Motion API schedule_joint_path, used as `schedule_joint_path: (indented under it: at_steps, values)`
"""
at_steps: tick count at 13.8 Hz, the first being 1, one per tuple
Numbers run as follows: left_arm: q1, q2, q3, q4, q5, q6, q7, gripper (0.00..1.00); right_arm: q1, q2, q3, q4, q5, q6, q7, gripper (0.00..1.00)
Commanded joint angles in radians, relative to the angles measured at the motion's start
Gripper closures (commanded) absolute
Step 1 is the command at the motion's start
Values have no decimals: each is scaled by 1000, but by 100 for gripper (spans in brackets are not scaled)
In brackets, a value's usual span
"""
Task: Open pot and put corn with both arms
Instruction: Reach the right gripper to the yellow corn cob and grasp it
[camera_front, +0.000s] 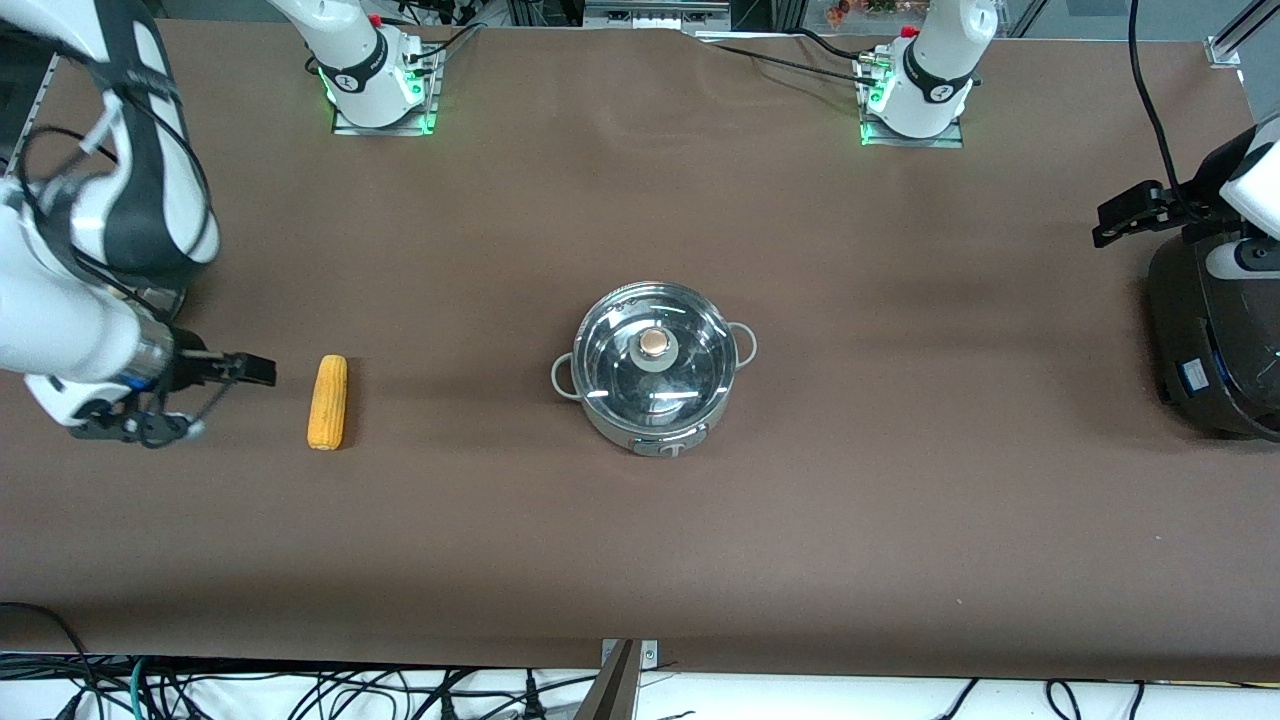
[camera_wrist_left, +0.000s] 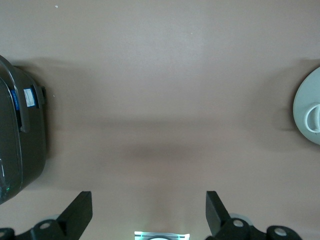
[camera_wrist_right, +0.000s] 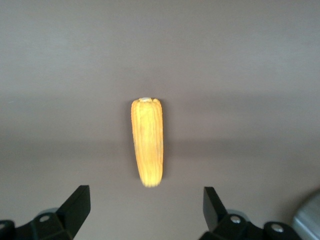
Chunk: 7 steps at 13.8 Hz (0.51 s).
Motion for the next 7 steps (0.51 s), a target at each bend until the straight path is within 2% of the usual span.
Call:
schedule_joint_path:
  at_steps: [1, 3, 7]
  values:
    - [13, -31, -2, -57, -16, 9, 28, 0, -9, 52, 9, -80, 9, 144, -5, 0]
    - [13, -34, -2, -110, -7, 10, 28, 0, -9, 78, 11, -120, 9, 216, -4, 0]
    - [11, -42, -22, -143, -19, 9, 13, 0, -8, 120, 16, -162, 9, 329, -4, 0]
